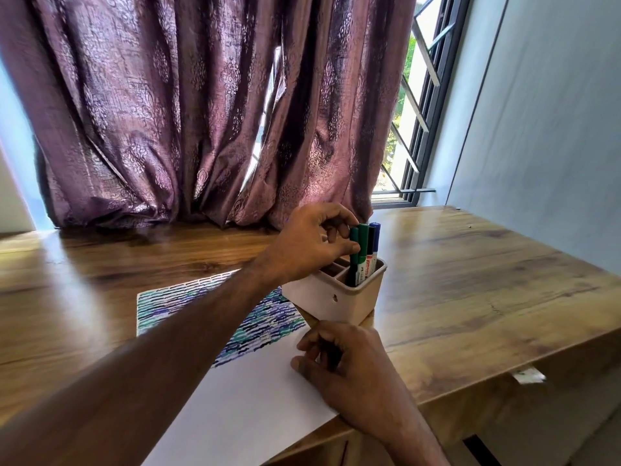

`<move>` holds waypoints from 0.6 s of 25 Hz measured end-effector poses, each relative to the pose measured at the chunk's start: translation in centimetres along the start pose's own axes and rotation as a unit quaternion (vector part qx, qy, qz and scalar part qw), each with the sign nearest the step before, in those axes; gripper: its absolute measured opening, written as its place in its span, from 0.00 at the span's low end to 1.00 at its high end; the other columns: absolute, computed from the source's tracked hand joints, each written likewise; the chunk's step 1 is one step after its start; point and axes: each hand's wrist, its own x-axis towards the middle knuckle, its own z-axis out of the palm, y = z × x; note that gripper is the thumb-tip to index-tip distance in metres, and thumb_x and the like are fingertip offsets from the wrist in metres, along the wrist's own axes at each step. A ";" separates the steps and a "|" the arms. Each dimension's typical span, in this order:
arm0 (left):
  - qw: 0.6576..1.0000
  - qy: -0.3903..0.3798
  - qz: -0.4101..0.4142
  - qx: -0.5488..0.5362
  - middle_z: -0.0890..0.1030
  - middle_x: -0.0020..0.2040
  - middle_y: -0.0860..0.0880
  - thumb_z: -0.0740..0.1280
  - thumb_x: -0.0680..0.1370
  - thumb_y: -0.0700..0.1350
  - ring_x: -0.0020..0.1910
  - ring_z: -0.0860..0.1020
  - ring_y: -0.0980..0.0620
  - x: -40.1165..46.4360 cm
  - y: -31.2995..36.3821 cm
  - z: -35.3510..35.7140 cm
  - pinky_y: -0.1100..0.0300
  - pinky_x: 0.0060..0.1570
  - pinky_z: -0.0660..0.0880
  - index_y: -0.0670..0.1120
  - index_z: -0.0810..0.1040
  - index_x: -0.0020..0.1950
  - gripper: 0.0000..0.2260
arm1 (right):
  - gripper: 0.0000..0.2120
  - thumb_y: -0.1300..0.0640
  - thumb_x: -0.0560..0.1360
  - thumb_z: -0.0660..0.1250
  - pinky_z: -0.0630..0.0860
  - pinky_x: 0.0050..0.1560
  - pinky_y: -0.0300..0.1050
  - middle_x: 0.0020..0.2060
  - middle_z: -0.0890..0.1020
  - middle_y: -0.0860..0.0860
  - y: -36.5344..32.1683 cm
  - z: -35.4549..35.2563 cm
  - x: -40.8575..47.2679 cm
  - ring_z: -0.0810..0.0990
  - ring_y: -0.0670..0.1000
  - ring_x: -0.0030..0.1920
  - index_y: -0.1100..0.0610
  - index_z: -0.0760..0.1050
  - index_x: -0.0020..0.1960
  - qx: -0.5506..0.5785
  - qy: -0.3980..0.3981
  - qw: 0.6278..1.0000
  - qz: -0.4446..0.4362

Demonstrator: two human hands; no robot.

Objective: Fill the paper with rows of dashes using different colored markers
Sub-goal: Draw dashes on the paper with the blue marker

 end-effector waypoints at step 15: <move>0.971 0.181 -0.155 -0.020 0.74 0.31 0.52 0.76 0.72 0.45 0.30 0.69 0.60 -2.4 -4.6 -4.1 0.65 0.31 0.69 0.45 0.83 0.44 0.05 | 0.09 0.44 0.71 0.72 0.77 0.38 0.29 0.42 0.81 0.36 -0.1 0.2 0.0 0.79 0.40 0.42 0.45 0.80 0.50 -0.005 0.000 1.000 0.016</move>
